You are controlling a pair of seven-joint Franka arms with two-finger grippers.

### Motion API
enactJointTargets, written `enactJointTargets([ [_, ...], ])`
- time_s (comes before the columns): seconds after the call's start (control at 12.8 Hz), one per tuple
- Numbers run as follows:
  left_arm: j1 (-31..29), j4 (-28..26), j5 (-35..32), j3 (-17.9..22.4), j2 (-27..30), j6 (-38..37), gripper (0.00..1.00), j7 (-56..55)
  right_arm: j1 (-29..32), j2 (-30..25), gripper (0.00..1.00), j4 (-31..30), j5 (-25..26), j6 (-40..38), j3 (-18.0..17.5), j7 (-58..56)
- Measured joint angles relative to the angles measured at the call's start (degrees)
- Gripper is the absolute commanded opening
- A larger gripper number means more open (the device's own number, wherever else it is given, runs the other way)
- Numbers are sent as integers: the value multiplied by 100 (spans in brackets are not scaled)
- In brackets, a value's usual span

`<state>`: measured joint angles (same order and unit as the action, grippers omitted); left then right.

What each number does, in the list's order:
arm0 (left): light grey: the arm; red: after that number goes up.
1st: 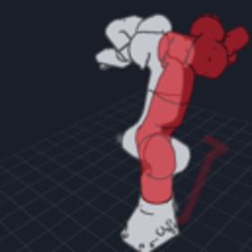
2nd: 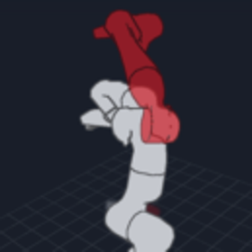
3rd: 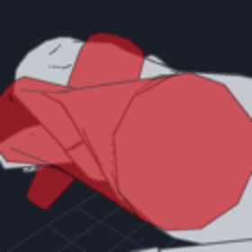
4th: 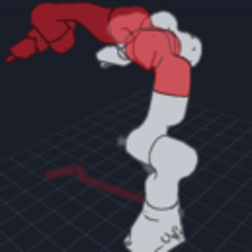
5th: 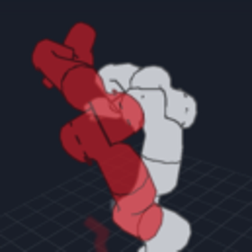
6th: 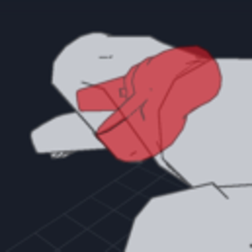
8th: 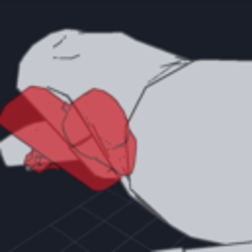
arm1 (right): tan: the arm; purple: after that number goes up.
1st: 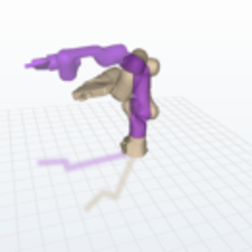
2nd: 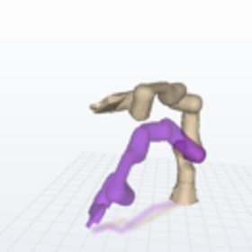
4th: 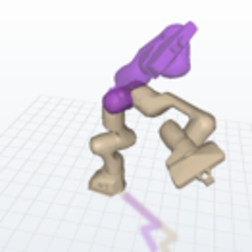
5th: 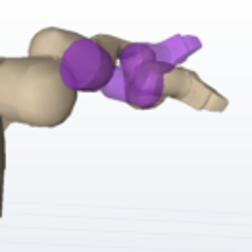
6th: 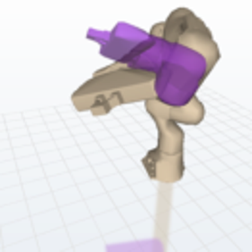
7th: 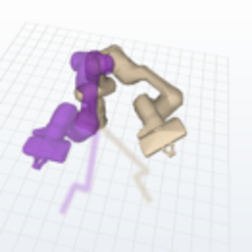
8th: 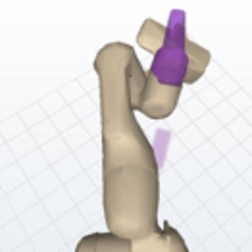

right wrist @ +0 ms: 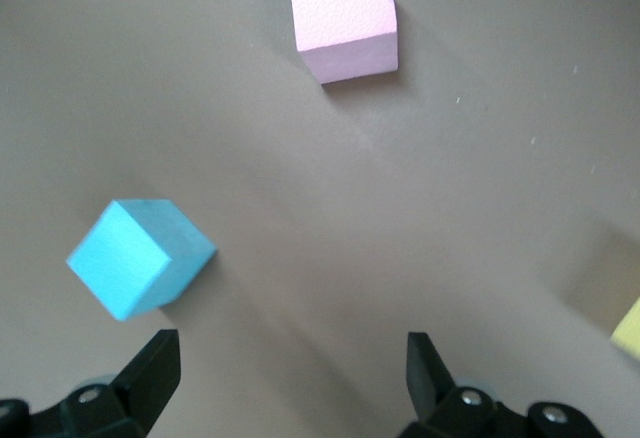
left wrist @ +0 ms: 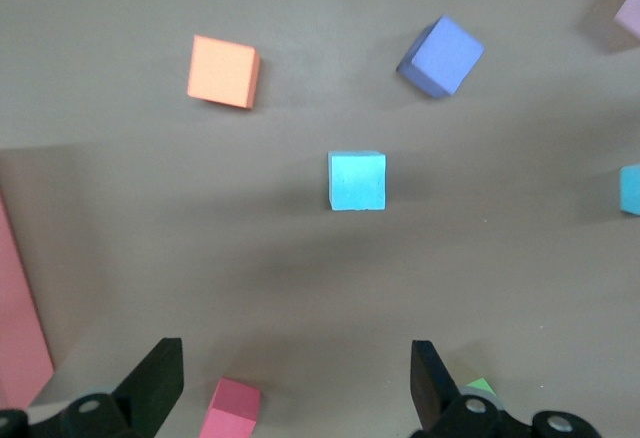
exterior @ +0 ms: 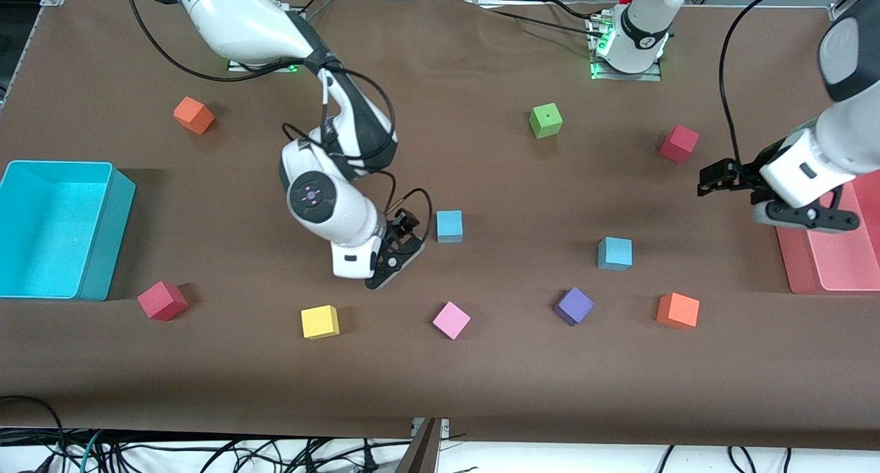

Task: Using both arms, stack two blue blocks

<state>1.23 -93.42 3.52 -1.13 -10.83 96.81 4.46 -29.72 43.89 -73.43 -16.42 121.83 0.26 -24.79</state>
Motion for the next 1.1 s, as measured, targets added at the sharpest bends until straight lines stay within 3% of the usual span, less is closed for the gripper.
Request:
enactJointTargets([
  [0.55, 200, -59, 5, -53, -1447, 787, 100, -60, 268, -374, 100, -1812, -2665, 1656, 0, -3966],
  [0.86, 308, -441, 5, -72, -1879, 1969, 100, -62, 281, -452, 100, -2567, -5267, 1852, 3, -6963],
  [0.94, 343, -497, 5, -83, -2005, 2148, 100, -62, 284, -451, 100, -2691, -5609, 1851, 3, -7440],
  [1.1, 406, -529, 5, -104, -2186, 2309, 100, -62, 284, -449, 100, -2807, -5777, 1838, -5, -7747],
])
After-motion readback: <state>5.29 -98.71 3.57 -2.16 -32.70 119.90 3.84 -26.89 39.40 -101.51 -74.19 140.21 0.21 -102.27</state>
